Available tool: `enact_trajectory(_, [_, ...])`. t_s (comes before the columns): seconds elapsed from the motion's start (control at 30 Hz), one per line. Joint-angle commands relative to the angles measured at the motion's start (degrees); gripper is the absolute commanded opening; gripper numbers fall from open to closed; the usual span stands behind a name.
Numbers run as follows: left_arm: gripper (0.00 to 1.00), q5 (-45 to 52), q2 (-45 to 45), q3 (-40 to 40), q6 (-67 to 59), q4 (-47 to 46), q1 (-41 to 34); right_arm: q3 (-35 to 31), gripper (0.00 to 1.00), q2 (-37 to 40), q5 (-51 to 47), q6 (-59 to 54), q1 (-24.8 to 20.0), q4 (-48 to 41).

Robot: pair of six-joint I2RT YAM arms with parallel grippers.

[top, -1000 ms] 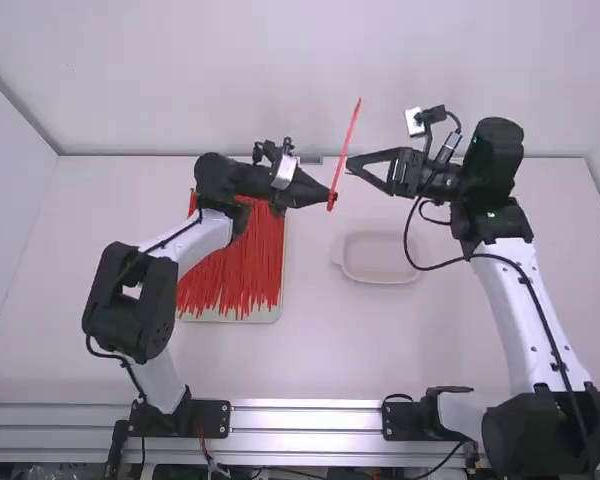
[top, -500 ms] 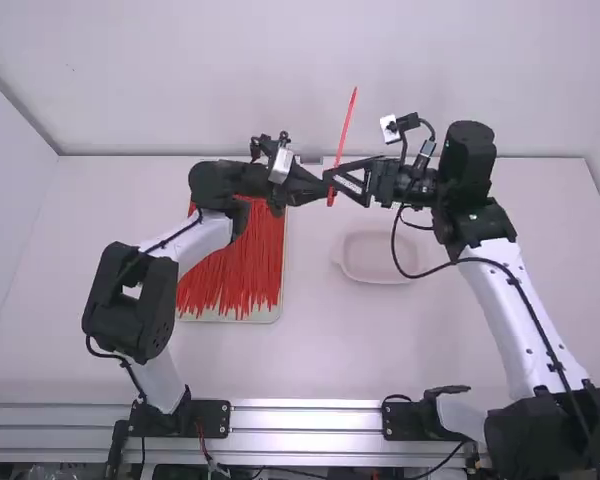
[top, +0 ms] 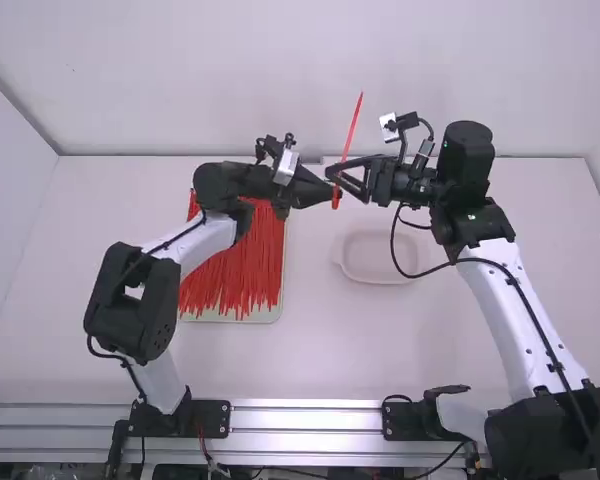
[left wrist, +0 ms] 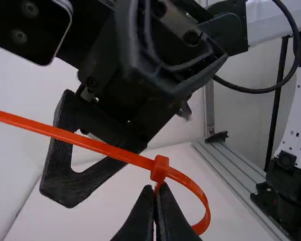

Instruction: Fasten the cable tie

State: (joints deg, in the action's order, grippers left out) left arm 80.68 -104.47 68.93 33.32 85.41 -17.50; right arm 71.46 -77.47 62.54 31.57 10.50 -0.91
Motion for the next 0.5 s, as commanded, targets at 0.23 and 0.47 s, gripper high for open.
enact_trajectory(0.23, [0.02,-0.83,0.15,-0.37,0.37,0.37,-0.28,0.9,0.0,0.2,-0.02,-0.17,1.73,0.22])
enact_trajectory(0.47, [0.49,-3.13,0.15,-0.37,3.1,-0.94,0.15,0.9,0.0,0.2,0.57,-1.01,1.29,0.17])
